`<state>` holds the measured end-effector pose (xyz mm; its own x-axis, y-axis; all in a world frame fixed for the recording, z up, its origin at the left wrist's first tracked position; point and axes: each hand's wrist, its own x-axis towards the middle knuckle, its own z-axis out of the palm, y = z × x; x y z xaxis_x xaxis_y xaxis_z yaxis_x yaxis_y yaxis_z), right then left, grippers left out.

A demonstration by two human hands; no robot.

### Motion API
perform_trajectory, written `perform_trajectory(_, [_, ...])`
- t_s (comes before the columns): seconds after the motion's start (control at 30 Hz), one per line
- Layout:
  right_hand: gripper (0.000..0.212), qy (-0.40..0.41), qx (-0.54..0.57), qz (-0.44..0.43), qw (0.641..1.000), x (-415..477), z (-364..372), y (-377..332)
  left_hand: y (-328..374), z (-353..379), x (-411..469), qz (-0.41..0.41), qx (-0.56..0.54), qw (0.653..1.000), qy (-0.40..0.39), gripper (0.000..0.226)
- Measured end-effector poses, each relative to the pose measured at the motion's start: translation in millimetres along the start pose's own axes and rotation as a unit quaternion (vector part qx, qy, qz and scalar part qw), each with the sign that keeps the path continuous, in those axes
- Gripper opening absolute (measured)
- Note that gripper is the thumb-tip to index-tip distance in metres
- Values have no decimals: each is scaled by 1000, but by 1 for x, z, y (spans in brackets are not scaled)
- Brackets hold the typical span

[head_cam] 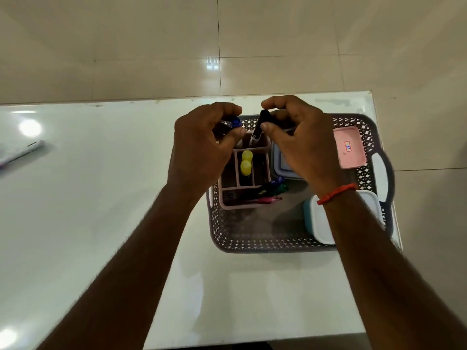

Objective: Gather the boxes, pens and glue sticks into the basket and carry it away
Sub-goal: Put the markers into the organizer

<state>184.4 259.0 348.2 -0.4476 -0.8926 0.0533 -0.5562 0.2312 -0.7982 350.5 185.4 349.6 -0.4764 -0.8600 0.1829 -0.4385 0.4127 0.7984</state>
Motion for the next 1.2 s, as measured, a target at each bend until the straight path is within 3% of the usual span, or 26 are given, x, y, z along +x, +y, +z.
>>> perform_trajectory(0.23, [31, 75, -85, -39, 993, -12, -18, -7, -2, -1, -8, -4, -7, 1000, -17, 30])
perform_trajectory(0.47, [29, 53, -119, -112, 985, -31, -39, -37, -8, -47, -36, -1, 19, 999, -45, 16])
perform_trajectory(0.6, [21, 21, -117, -171, 978, -38, -27, -67, -14, -78, -60, -18, 25, 999, -22, 8])
perform_trajectory(0.97, [17, -138, -123, -243, 952, -59, 92, -135, -112, -178, -123, -95, 90, 991, -39, 11])
perform_trajectory(1.2, [17, -159, -100, -230, 955, -57, 186, -206, -170, -285, -124, -119, 123, 985, -5, 13])
